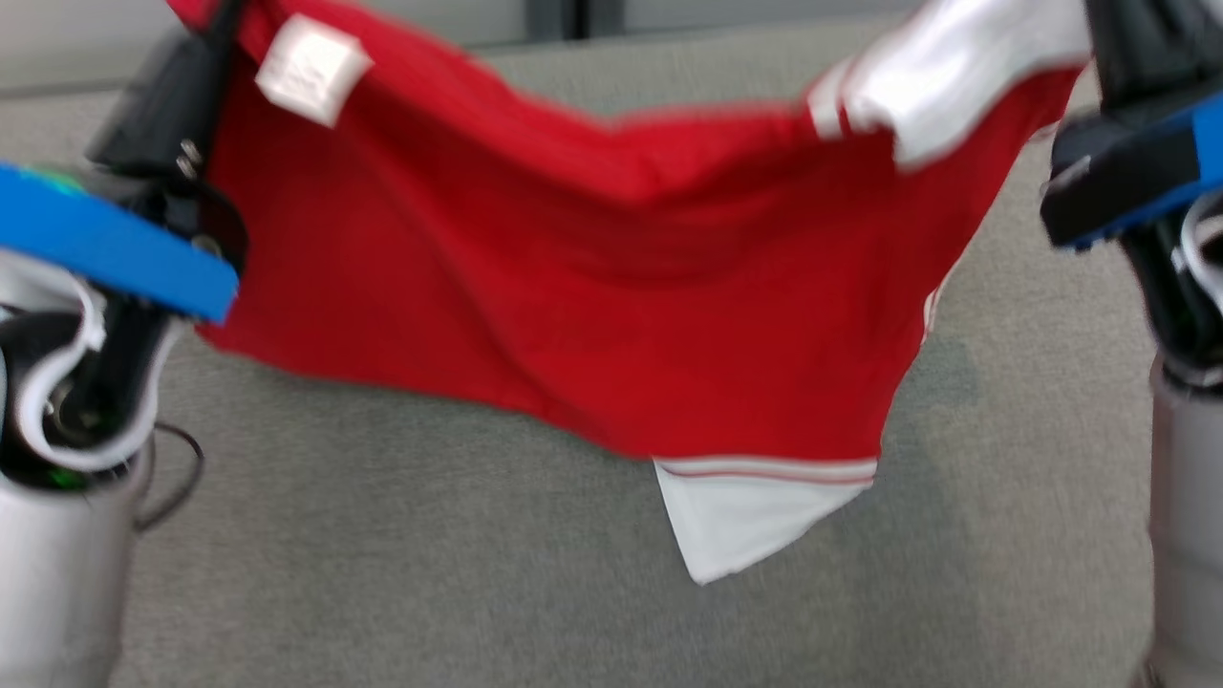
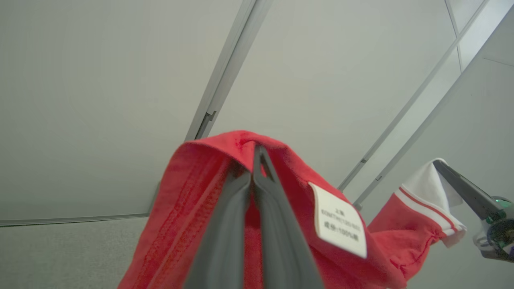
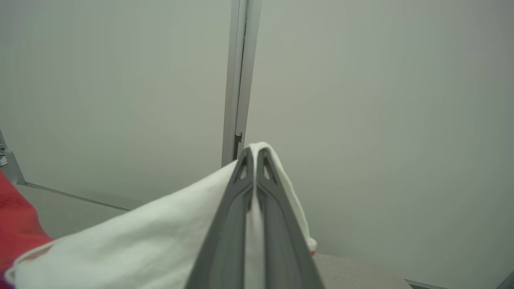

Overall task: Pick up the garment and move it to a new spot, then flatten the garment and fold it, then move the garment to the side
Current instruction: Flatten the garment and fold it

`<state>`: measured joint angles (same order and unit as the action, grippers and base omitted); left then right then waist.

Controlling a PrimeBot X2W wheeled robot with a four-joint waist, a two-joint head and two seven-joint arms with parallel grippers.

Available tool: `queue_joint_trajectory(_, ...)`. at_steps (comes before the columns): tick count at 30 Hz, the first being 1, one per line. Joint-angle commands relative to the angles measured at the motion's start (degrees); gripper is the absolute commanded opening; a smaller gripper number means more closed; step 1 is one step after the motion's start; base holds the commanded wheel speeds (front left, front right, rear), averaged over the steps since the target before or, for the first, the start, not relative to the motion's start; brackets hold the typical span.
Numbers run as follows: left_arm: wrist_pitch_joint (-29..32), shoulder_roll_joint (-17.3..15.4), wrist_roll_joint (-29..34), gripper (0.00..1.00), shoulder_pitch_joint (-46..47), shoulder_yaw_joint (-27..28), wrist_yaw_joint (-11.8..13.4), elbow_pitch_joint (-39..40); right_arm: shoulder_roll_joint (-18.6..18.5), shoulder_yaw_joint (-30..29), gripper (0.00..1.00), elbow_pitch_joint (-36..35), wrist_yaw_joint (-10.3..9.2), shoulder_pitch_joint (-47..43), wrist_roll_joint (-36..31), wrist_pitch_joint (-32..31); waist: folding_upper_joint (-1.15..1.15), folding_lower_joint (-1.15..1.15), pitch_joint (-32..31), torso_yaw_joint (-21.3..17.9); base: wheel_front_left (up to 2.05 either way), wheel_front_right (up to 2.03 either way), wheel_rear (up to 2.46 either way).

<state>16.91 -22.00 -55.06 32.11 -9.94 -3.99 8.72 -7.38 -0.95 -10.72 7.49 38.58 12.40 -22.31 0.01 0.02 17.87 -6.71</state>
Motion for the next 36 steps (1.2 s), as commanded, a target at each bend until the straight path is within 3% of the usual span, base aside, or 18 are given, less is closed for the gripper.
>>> queue_joint_trajectory(1, -0.33, -0.62, 1.1, 0.0, 4.42, 0.91, 0.48, -3.43, -1.01, 1.36, 0.0, 4.18, 0.02, 5.17, -1.85, 1.59, -0.01, -0.02, 3.19, 0.58, 0.0, 0.0, 0.0)
queue_joint_trajectory(8, -6.67, -2.28, 8.28, 0.0, 22.27, 3.17, 1.9, -17.67, 1.82, 2.07, 0.0, 22.33, 0.01, 28.02, -5.75, 15.11, -0.01, -0.02, 9.68, -1.9, 0.0, 0.0, 0.0)
queue_joint_trajectory(13, -12.41, -2.93, 12.08, 0.0, 31.75, 2.91, 0.39, -24.28, 3.11, 1.04, 0.0, 29.85, 0.0, 40.46, -8.12, 26.45, -0.01, -0.02, 11.45, -2.91, 0.0, 0.0, 0.0)
queue_joint_trajectory(17, -16.41, -2.86, 13.51, 0.0, 35.53, 1.69, -1.38, -26.83, 3.58, 0.12, 0.0, 33.36, 0.01, 44.09, -8.12, 31.42, -0.01, -0.02, 12.12, -3.14, 0.0, 0.0, 0.0)
queue_joint_trajectory(23, -20.34, -3.31, 15.06, 0.0, 30.58, -2.61, -3.04, -31.62, 3.27, 1.76, 0.0, 38.05, 0.01, 35.75, -3.83, 29.12, -0.01, -0.02, 12.93, -3.1, 0.0, 0.0, 0.0)
queue_joint_trajectory(27, -21.95, -3.12, 15.33, 0.0, 23.48, -7.66, -3.44, -35.27, 2.29, 5.63, 0.0, 40.32, 0.01, 25.63, 0.21, 22.81, -0.01, -0.02, 11.79, -2.75, 0.0, 0.0, 0.0)
queue_joint_trajectory(32, -20.52, -4.6, 14.01, 0.0, 12.36, -17.23, -3.54, -36.79, -0.13, 9.74, 0.0, 36.49, 0.01, 11.72, 6.64, 12.34, -0.01, -0.02, 7.86, -1.68, 0.0, 0.0, 0.0)
queue_joint_trajectory(36, -19.53, -4.86, 11.92, 0.0, 4.42, -20.95, -3.56, -37.19, -3.02, 9.57, 0.0, 30.13, 0.01, -0.12, 7.96, 4.38, -0.01, -0.02, 3.6, -0.13, 0.0, 0.0, 0.0)
